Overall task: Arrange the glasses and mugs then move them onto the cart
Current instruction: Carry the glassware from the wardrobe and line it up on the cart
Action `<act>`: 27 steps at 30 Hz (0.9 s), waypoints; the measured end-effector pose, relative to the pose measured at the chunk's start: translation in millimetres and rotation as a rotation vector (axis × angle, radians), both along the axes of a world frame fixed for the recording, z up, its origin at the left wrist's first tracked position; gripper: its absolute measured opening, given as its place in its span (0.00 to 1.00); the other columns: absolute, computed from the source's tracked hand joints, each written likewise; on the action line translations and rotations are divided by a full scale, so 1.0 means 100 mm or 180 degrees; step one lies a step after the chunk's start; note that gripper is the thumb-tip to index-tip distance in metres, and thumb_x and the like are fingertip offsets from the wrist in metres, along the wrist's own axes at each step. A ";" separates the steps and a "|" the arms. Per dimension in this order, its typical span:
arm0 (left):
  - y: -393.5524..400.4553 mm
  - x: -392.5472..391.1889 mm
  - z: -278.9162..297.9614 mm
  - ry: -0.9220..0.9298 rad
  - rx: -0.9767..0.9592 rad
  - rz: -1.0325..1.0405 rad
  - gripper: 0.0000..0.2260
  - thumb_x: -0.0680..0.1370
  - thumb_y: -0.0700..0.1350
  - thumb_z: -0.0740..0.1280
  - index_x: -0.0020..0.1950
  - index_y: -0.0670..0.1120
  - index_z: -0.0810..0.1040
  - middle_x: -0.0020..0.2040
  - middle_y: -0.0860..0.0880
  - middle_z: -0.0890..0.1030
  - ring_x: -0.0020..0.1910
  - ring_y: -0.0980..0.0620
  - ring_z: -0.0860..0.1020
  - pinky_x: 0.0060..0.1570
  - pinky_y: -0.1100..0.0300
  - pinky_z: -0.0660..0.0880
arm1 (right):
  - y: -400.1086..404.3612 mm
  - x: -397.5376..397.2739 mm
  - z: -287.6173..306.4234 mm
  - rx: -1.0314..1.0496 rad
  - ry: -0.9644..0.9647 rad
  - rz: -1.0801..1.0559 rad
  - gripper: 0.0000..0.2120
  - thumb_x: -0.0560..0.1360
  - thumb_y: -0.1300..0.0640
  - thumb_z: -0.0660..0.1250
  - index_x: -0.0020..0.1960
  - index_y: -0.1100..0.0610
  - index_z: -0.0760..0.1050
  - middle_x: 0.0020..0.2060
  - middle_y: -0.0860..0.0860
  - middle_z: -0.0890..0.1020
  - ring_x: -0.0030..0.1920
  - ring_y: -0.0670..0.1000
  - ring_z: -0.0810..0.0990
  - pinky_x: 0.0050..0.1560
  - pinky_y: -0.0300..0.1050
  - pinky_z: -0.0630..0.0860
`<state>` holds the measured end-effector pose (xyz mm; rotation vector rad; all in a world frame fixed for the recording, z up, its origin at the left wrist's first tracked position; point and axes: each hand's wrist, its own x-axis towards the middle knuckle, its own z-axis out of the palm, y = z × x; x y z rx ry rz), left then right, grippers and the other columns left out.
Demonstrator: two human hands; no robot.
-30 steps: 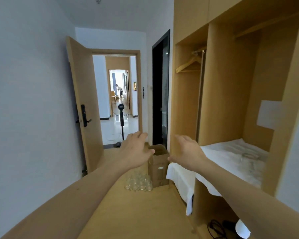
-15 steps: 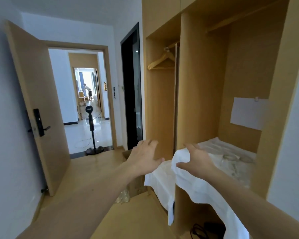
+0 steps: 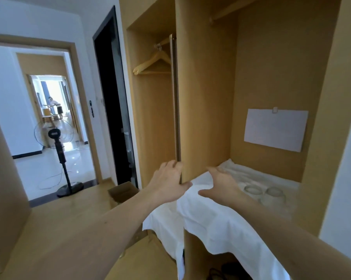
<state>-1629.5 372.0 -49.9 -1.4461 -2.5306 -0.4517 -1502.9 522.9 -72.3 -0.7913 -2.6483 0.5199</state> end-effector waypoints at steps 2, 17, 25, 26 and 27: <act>0.15 -0.16 -0.07 0.0019 -0.0061 -0.0115 0.30 0.79 0.60 0.65 0.76 0.48 0.65 0.75 0.47 0.67 0.74 0.45 0.64 0.70 0.47 0.67 | 0.08 -0.10 -0.06 0.0018 -0.0047 -0.0078 0.43 0.71 0.41 0.74 0.79 0.52 0.59 0.76 0.52 0.66 0.74 0.55 0.66 0.69 0.50 0.71; 1.07 -1.17 -0.46 -0.0348 -0.0303 -0.1477 0.29 0.80 0.60 0.65 0.77 0.49 0.64 0.75 0.48 0.66 0.74 0.46 0.64 0.69 0.50 0.67 | 0.35 -0.50 -0.46 -0.0202 -0.0226 -0.1438 0.44 0.71 0.42 0.75 0.80 0.52 0.58 0.76 0.52 0.66 0.74 0.56 0.66 0.69 0.48 0.69; 1.52 -1.31 -0.82 -0.0420 -0.0518 -0.2104 0.32 0.79 0.61 0.66 0.78 0.48 0.62 0.77 0.49 0.65 0.75 0.46 0.62 0.69 0.49 0.67 | 0.25 -0.39 -0.78 -0.0479 -0.0336 -0.2142 0.45 0.70 0.41 0.75 0.80 0.52 0.59 0.75 0.52 0.66 0.73 0.55 0.67 0.69 0.48 0.69; 1.57 -1.29 -0.85 -0.0452 -0.0543 -0.2164 0.32 0.80 0.61 0.65 0.79 0.48 0.61 0.77 0.49 0.64 0.75 0.46 0.62 0.69 0.49 0.67 | 0.26 -0.35 -0.81 -0.0511 -0.0357 -0.2219 0.45 0.70 0.42 0.75 0.80 0.52 0.59 0.75 0.52 0.67 0.73 0.55 0.67 0.69 0.49 0.70; 1.63 -1.27 -0.88 -0.0487 -0.0563 -0.2233 0.33 0.80 0.60 0.65 0.79 0.48 0.61 0.78 0.49 0.63 0.76 0.46 0.61 0.70 0.49 0.67 | 0.29 -0.31 -0.83 -0.0551 -0.0372 -0.2295 0.45 0.70 0.42 0.75 0.80 0.52 0.59 0.75 0.52 0.67 0.72 0.55 0.67 0.68 0.49 0.70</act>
